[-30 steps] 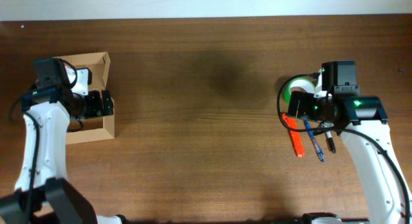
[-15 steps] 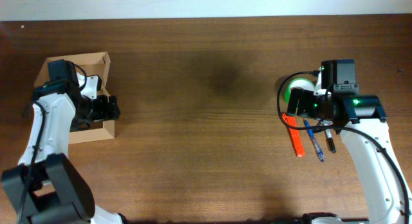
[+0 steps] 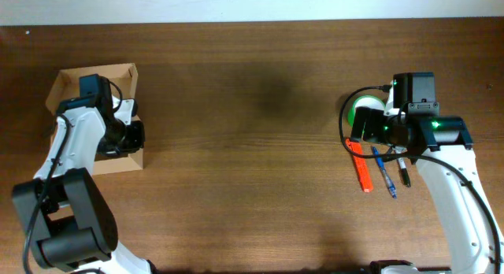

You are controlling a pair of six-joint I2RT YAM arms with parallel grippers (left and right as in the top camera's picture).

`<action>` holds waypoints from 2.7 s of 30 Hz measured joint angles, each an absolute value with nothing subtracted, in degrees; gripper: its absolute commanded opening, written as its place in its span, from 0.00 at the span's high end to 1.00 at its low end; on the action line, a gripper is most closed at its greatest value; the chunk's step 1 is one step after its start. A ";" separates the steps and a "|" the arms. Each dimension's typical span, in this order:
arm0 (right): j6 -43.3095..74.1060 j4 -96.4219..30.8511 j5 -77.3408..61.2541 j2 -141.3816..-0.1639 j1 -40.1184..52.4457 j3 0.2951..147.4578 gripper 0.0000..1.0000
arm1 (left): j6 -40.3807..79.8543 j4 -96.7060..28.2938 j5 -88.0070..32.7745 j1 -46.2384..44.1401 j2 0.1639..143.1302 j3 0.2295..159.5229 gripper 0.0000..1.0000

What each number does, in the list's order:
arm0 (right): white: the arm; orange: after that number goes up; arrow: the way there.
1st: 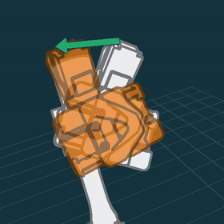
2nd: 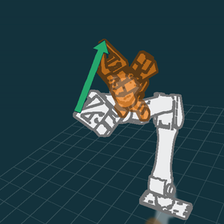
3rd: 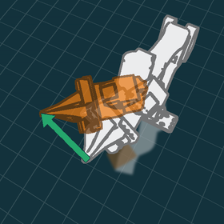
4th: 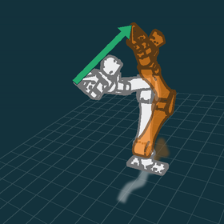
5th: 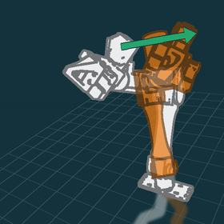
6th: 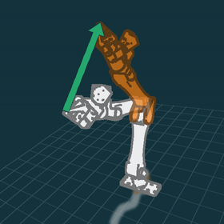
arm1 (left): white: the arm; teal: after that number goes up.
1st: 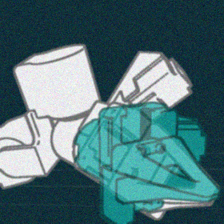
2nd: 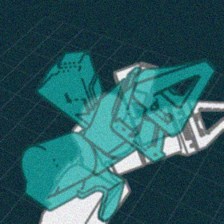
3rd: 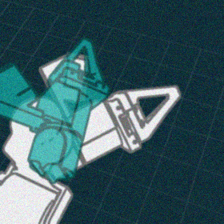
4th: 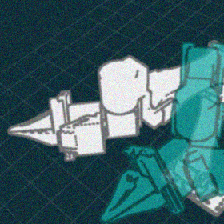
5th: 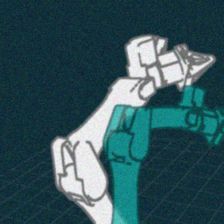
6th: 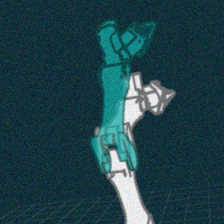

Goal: Pack container
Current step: 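Grip the box wall with the left gripper and drag it rightward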

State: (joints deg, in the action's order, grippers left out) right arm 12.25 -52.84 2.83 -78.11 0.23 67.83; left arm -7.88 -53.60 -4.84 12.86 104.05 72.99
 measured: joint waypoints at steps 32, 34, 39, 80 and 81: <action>13.98 -59.16 4.14 -78.04 -7.79 68.05 0.01 | -7.90 -76.60 -1.06 -27.62 104.86 109.14 0.98; 14.35 -60.58 4.12 -77.67 -12.16 68.27 0.01 | -7.73 -76.12 -1.06 -29.30 105.38 109.21 0.99; 14.83 -60.90 3.79 -74.81 -21.67 68.93 0.01 | -7.46 -72.69 -1.98 -30.48 108.73 109.32 0.98; 14.85 -60.90 3.60 -72.58 -25.17 69.23 0.01 | 6.44 -63.75 -5.56 -44.86 121.51 109.36 0.99; 14.83 -60.90 3.60 -72.58 -25.17 69.23 0.01 | 7.94 -63.75 -5.56 -44.95 121.51 109.36 0.99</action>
State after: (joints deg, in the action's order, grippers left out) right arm 14.83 -60.90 3.60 -72.58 -25.17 69.23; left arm 7.94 -63.75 -5.56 -44.95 121.51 109.36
